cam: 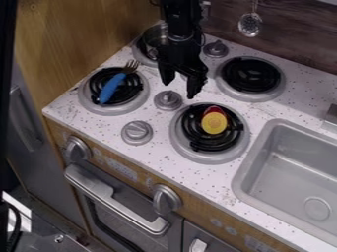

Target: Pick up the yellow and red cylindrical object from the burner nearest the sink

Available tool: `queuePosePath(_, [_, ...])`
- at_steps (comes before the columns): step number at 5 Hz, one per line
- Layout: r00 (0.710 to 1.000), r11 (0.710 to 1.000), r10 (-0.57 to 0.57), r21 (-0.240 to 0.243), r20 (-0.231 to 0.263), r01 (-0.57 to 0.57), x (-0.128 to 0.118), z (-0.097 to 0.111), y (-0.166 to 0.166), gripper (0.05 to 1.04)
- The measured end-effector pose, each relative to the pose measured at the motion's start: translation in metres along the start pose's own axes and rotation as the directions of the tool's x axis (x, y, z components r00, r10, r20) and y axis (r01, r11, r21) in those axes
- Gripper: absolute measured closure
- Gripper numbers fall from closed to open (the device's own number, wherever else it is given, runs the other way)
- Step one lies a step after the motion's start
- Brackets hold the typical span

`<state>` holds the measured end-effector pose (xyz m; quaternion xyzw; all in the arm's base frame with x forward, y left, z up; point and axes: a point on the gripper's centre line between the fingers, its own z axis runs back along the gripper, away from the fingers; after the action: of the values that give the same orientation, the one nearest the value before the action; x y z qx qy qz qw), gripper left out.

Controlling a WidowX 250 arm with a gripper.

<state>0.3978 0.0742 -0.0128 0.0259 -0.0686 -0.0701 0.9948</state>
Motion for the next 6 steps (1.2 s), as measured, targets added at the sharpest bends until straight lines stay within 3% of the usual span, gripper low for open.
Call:
queuePosePath(1, [0.999,1.0,0.004,-0.017,-0.048,-0.005,-0.01,-0.017,-0.004,0.083])
queuePosePath(2, [0.996,0.999,0.049,-0.012,-0.068,-0.05,-0.012,-0.016,-0.012,0.083])
queuePosePath(4, [0.996,0.996,0.089,0.02,-0.026,-0.088,0.004,0.015,-0.038,0.083])
queuePosePath(6, [0.986,0.987,0.153,-0.038,-0.06,-0.155,0.0,0.024,-0.063,0.083])
